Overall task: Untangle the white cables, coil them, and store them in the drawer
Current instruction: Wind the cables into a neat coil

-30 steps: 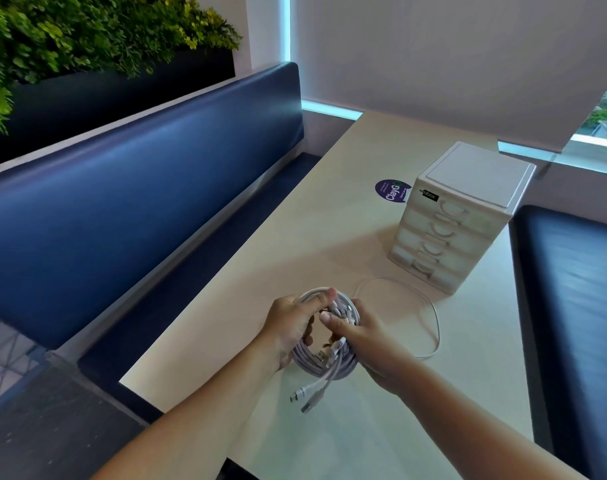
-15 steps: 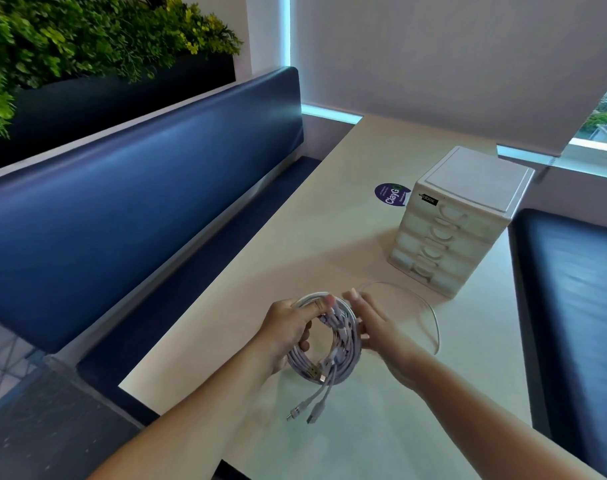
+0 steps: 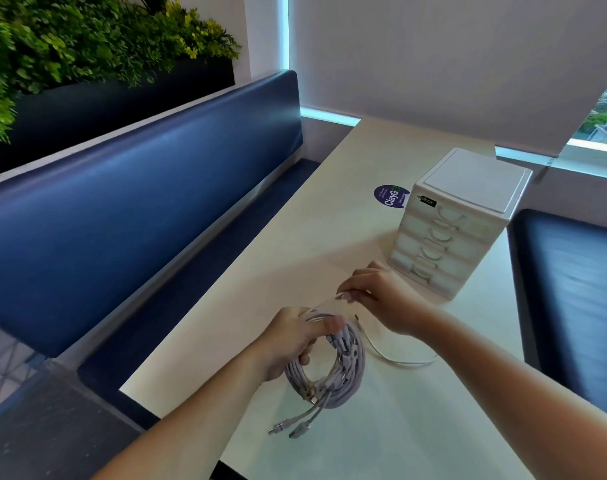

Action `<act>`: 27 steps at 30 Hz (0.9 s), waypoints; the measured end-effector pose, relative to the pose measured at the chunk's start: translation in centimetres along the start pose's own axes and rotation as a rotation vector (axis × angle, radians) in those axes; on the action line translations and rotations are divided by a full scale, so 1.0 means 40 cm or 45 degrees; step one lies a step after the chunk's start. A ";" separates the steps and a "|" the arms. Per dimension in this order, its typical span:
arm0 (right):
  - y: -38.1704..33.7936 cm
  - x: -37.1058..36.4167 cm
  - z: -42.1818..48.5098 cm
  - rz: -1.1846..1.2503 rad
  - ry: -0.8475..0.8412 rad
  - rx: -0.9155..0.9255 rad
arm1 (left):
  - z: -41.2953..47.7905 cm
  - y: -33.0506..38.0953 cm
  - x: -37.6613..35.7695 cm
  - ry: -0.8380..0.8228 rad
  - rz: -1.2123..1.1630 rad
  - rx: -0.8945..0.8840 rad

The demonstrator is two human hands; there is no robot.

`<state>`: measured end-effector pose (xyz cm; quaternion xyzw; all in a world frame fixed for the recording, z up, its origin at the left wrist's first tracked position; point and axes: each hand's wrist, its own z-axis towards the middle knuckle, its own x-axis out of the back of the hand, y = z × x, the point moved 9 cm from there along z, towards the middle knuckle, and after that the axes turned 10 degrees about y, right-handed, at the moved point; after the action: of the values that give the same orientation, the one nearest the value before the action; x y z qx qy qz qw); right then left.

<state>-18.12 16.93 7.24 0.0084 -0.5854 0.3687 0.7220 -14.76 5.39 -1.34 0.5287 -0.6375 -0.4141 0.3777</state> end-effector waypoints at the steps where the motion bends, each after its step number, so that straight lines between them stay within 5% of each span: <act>1: -0.002 0.010 0.004 -0.001 0.031 0.009 | -0.001 0.001 -0.001 -0.007 -0.008 -0.004; 8: -0.002 0.072 -0.014 -0.056 0.291 -0.109 | 0.011 0.015 0.018 0.078 -0.022 -0.043; 17: 0.060 0.027 -0.037 0.051 0.201 -0.326 | 0.006 0.010 0.005 0.047 -0.203 0.023; 27: 0.115 -0.110 -0.152 0.838 0.300 -0.834 | 0.017 0.026 0.028 0.255 -0.455 0.011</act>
<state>-15.71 20.69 -0.36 -0.4472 -0.5567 0.3722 0.5930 -15.94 4.47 -0.60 0.6736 -0.4945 -0.4171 0.3575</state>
